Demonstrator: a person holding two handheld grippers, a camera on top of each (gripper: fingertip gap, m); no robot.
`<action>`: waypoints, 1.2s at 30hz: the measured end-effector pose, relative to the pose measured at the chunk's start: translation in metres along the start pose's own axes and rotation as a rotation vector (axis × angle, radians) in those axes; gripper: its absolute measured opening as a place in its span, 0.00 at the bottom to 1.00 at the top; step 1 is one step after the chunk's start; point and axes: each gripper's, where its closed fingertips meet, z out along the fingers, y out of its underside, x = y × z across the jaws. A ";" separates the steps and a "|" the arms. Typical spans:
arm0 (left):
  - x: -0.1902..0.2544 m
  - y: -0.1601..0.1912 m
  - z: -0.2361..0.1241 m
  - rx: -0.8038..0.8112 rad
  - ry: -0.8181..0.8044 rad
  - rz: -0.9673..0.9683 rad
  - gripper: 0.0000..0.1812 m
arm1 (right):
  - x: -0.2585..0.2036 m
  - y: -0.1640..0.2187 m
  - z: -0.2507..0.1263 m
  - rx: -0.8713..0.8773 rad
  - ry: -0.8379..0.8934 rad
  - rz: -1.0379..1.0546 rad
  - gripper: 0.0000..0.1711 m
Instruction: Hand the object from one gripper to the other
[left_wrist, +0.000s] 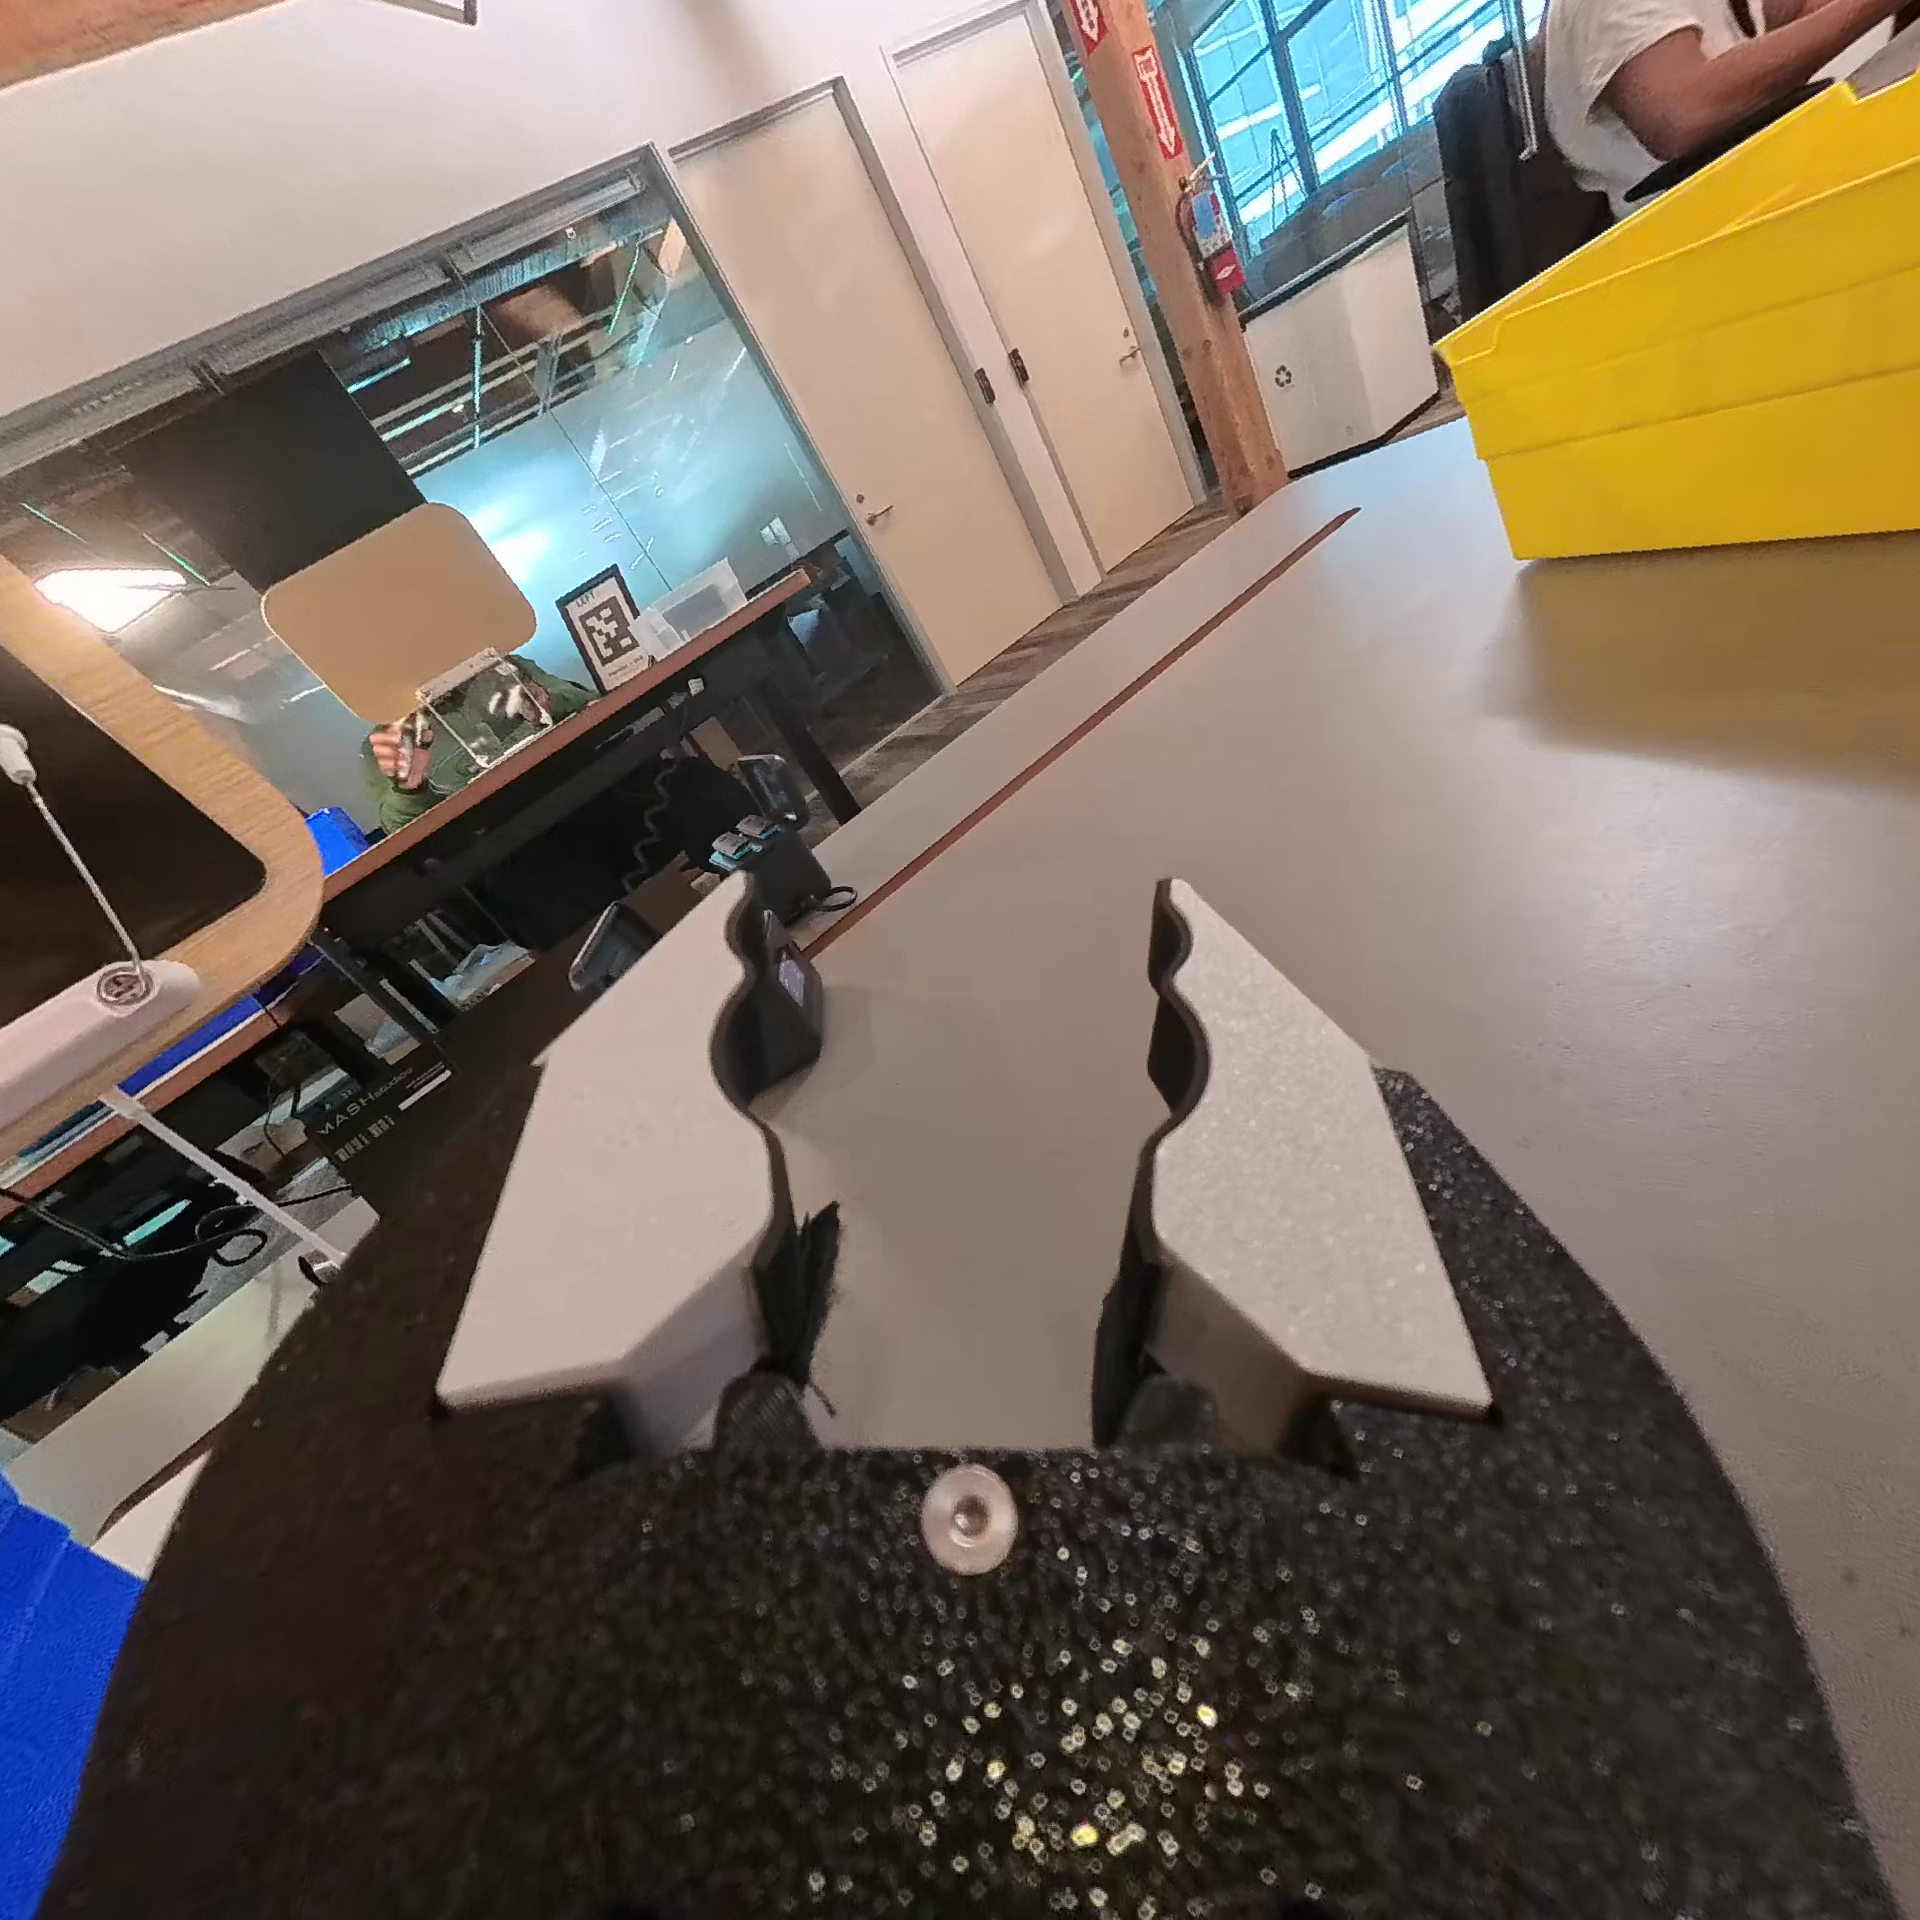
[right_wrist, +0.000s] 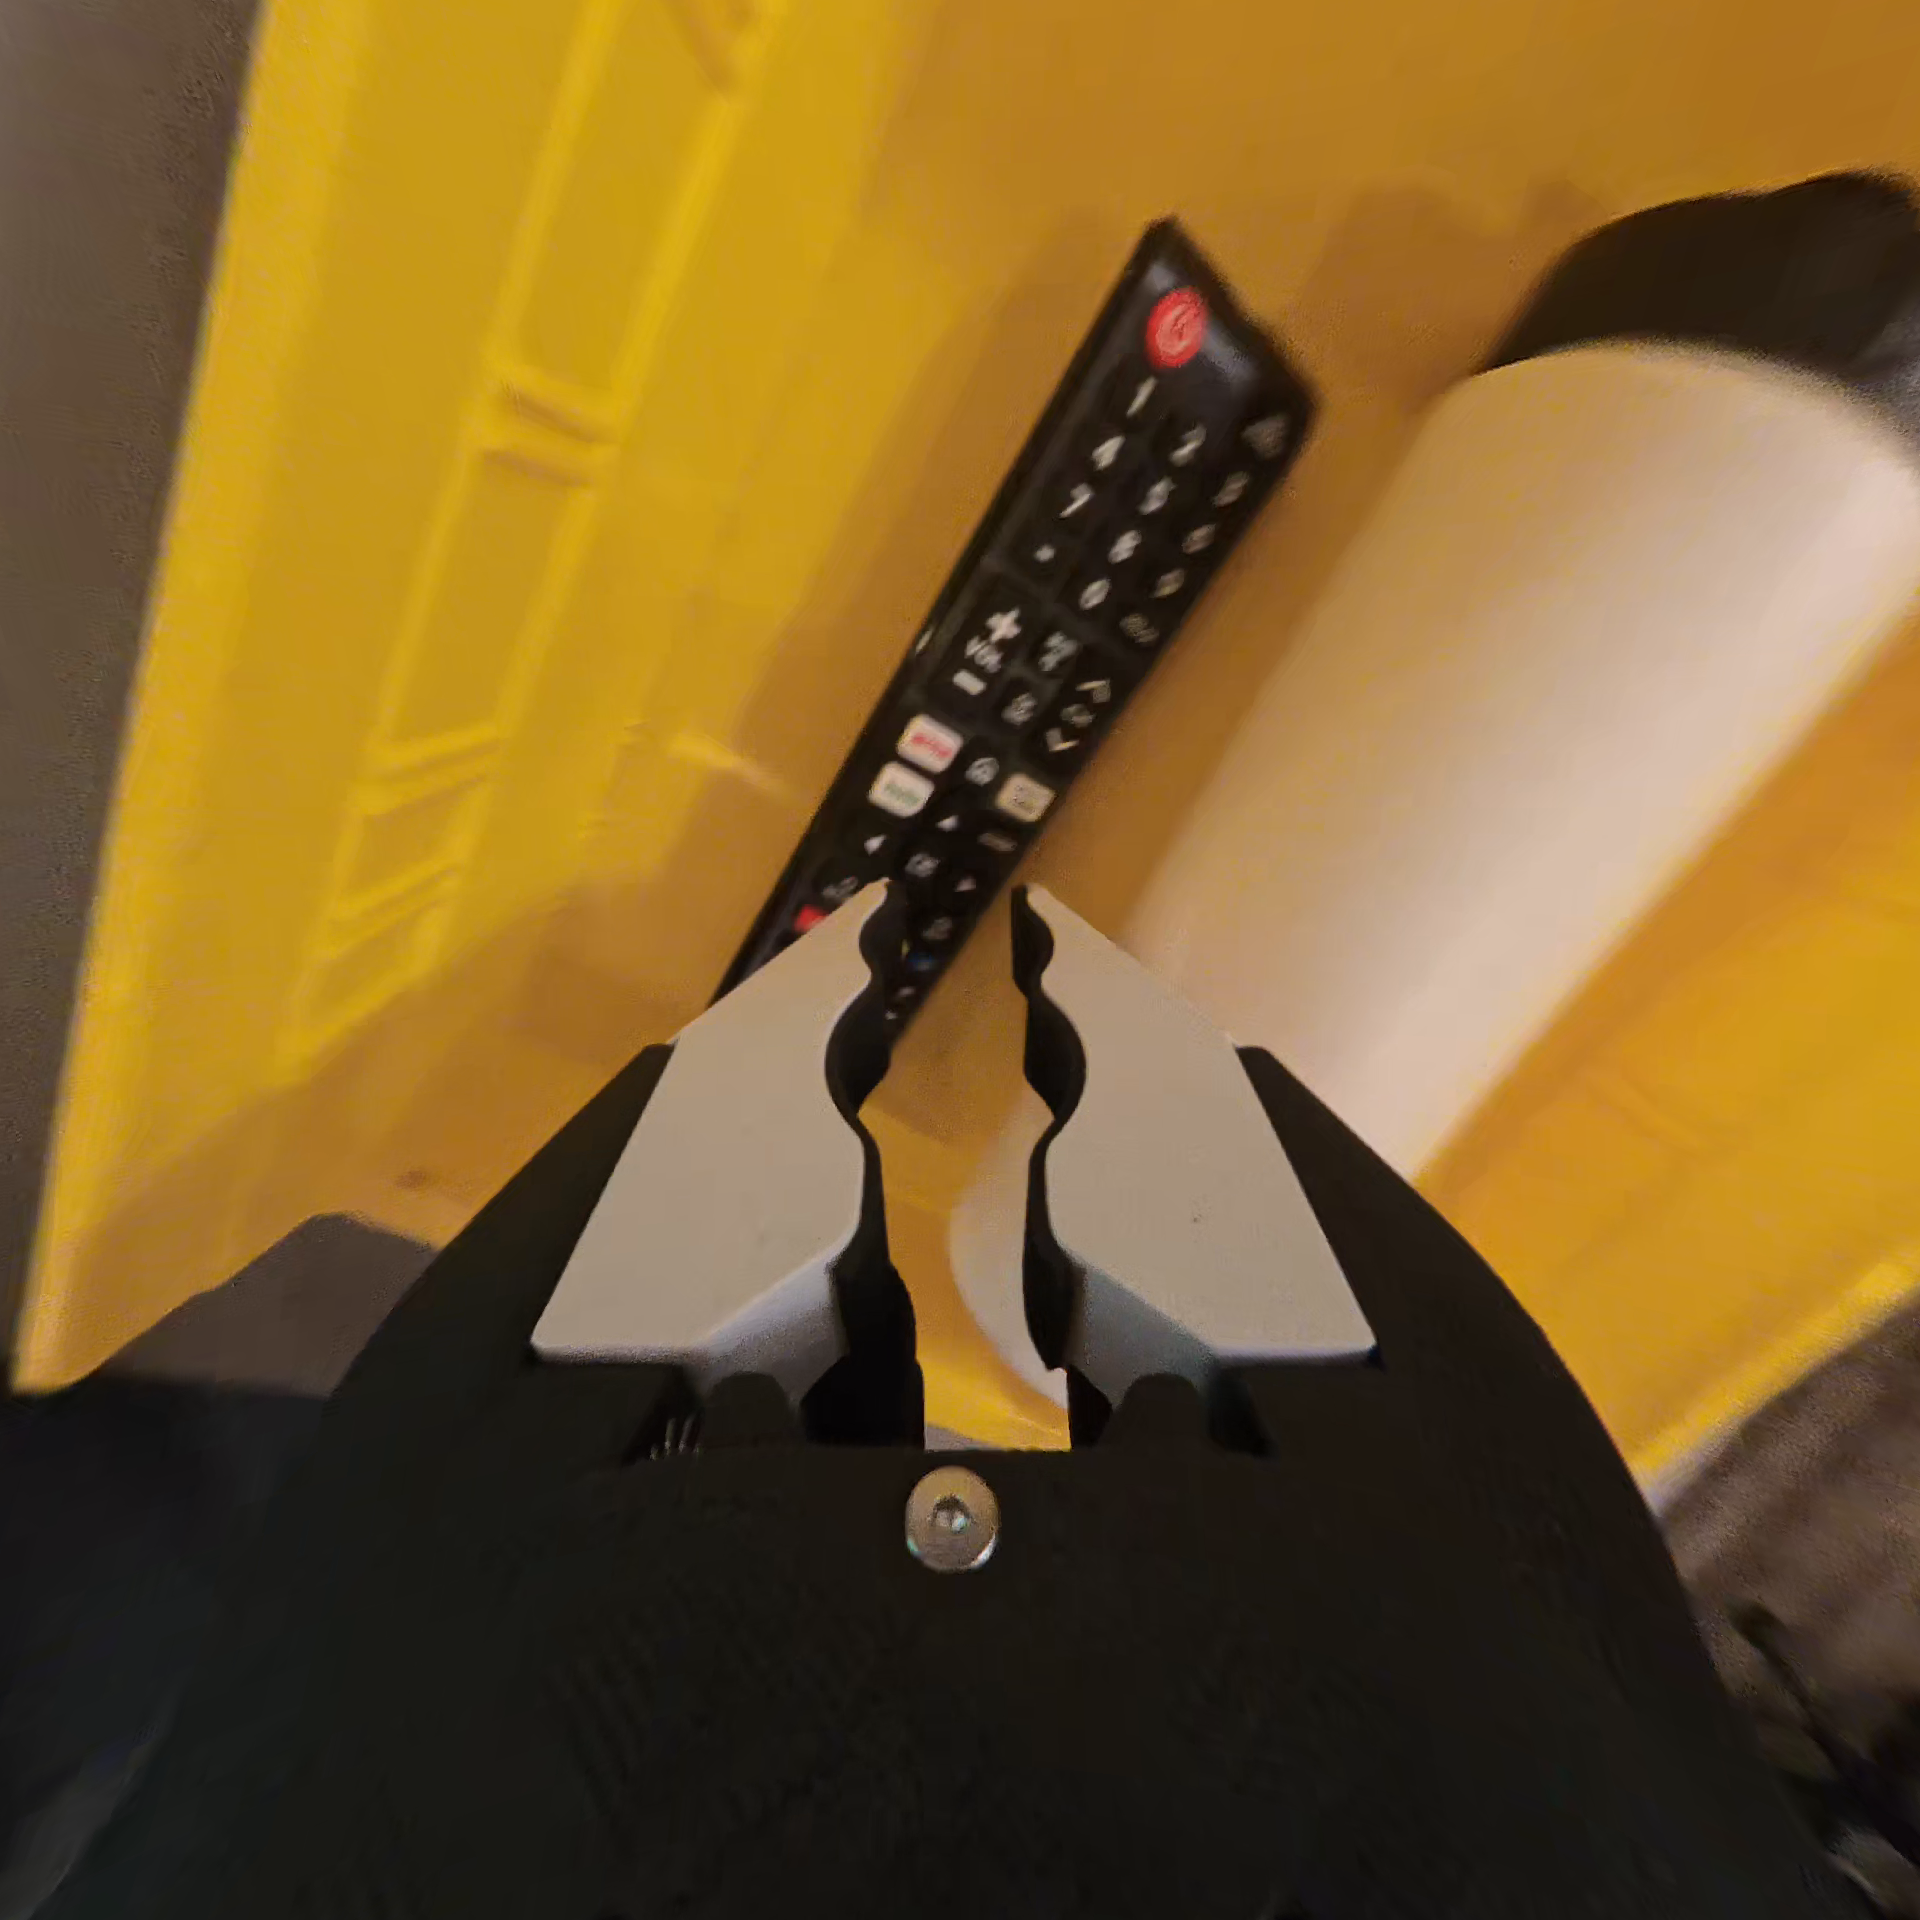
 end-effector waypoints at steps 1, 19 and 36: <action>0.001 0.000 0.000 0.001 0.002 0.001 0.39 | 0.008 0.000 0.000 -0.003 0.064 -0.013 0.09; -0.035 0.045 0.000 -0.268 -0.158 -0.135 0.38 | -0.003 -0.010 0.021 -0.024 0.143 -0.153 0.00; -0.030 0.075 0.002 -0.400 -0.122 -0.223 0.40 | -0.181 -0.163 -0.168 1.430 0.196 -0.337 0.33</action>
